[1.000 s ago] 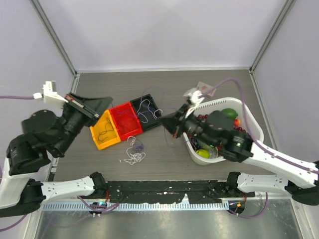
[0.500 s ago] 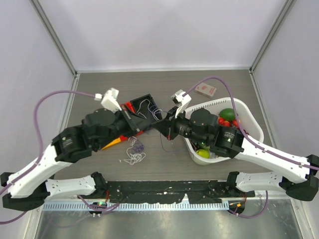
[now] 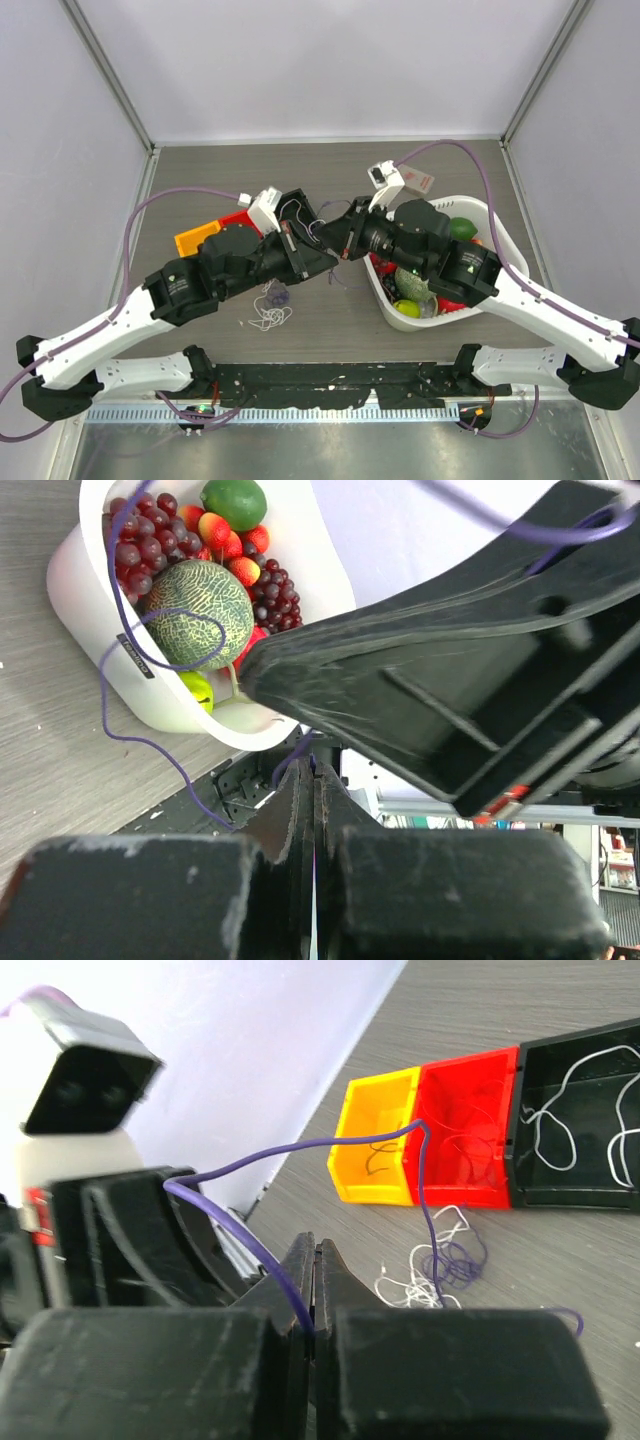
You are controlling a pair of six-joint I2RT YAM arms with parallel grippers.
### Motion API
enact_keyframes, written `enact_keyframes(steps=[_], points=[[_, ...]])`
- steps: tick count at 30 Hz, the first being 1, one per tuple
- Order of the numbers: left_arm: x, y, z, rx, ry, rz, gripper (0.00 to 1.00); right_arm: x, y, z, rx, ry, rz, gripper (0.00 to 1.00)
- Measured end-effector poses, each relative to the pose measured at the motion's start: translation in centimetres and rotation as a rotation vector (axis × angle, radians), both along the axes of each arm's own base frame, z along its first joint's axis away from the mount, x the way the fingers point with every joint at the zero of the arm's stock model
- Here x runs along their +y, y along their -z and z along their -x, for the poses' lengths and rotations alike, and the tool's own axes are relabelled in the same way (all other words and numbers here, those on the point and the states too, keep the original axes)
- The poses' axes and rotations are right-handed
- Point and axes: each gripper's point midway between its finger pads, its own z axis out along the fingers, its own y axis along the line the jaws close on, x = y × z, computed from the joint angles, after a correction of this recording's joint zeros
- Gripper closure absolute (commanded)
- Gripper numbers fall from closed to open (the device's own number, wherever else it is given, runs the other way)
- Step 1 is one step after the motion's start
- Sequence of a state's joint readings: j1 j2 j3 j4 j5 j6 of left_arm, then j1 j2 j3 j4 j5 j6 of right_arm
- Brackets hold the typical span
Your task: Untangle the cables
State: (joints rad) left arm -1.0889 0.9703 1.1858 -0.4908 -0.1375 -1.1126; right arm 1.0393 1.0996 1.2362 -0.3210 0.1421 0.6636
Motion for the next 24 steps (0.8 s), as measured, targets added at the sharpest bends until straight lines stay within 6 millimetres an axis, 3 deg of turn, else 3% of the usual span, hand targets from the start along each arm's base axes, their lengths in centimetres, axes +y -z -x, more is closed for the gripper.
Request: enact_keyframes(steps=[8, 18, 24], points=[[-0.3, 0.2, 0.0, -0.013, 0.015, -0.010, 1.00, 0.0, -2.7, 0.1, 0.024, -0.008, -0.090, 0.99], [1.9, -2.0, 0.2, -0.064, -0.029, 0.042, 1.00, -0.6, -1.2, 0.3, 0.038, -0.012, -0.009, 0.99], [1.0, -0.8, -0.4, -0.064, -0.025, -0.005, 1.00, -0.2, -1.5, 0.5, 0.044, -0.033, -0.002, 0.99]])
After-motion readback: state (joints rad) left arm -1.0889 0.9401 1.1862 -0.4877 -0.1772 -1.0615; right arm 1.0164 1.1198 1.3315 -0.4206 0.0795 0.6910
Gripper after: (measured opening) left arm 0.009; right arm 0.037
